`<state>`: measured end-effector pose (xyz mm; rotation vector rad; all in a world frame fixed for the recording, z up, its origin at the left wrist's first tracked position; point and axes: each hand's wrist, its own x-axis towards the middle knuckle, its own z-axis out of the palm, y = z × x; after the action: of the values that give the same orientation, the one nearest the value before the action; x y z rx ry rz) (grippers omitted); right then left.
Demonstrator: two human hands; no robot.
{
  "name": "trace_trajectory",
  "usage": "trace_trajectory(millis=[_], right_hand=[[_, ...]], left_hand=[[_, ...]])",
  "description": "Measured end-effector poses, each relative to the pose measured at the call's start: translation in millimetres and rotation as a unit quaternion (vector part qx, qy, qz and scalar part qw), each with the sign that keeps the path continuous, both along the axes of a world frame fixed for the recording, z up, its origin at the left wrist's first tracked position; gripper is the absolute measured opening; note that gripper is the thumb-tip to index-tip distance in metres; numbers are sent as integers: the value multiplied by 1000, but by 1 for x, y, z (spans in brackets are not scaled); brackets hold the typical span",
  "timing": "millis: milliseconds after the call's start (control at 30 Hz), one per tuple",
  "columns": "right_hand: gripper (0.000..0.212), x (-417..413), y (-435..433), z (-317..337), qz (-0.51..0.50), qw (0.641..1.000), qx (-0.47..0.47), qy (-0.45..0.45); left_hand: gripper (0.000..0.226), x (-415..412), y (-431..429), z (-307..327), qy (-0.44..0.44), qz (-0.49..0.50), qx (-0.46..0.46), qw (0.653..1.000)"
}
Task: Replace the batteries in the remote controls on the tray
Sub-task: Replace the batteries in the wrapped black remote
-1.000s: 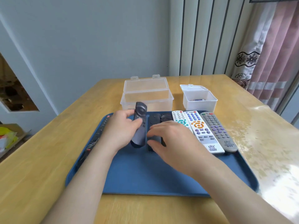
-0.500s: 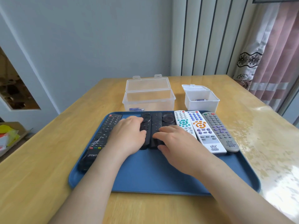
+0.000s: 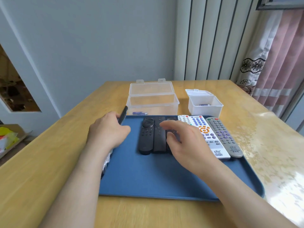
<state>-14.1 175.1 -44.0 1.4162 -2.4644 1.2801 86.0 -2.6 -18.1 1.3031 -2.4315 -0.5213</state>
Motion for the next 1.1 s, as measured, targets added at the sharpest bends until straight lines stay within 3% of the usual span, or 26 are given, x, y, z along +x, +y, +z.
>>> trace_trajectory(millis=[33, 100, 167, 200, 267, 333, 433, 533, 667, 733, 800, 833, 900, 1000, 1067, 1100], right_hand=[[34, 1, -1, 2, 1, 997, -27, -67], [27, 3, -3, 8, 25, 970, -95, -221], [19, 5, -5, 11, 57, 928, -130, -345], [17, 6, -6, 9, 72, 929, -116, -345], [29, 11, -9, 2, 88, 969, -41, -228], [39, 18, -13, -2, 89, 986, 4, -141], [53, 16, -12, -2, 71, 975, -40, -209], [70, 10, -8, 3, 25, 935, -108, -338], [51, -1, 0, 14, 17, 824, -231, -517], [40, -6, 4, 16, 16, 773, -272, -572], [32, -11, 4, 15, 12, 744, -302, -596], [28, -11, 4, 15, 15, 746, -304, -592], [19, -8, 2, 15, 33, 797, -265, -542], [32, 0, 1, 17, 101, 874, -174, -442], [32, 1, 2, 21, 89, 870, -173, -452], [32, 0, 3, 23, 67, 850, -186, -488]], left_hand=[[28, -2, 2, 3, 75, -15, 68, 995], [30, -5, 7, 8, 236, -44, 232, 943], [34, -10, 16, 7, 303, -64, 314, 898], [35, -14, 22, 4, 287, -74, 291, 910], [34, -23, 35, -6, 220, -108, 194, 950], [28, -29, 45, -14, 170, -129, 106, 971], [22, -30, 48, -13, 158, -125, 28, 979], [15, -28, 45, -10, 203, -138, 24, 969], [26, -26, 43, -6, 227, -120, 40, 966], [29, -25, 42, -3, 210, -125, 126, 962], [26, -24, 46, 0, 198, -167, 252, 932], [25, -24, 50, 1, 205, -197, 298, 911], [22, -26, 60, 1, 254, -238, 318, 882], [18, -27, 68, 3, 298, -273, 288, 868], [21, -25, 64, 7, 324, -273, 280, 862], [21, -23, 56, 5, 315, -255, 226, 886]])
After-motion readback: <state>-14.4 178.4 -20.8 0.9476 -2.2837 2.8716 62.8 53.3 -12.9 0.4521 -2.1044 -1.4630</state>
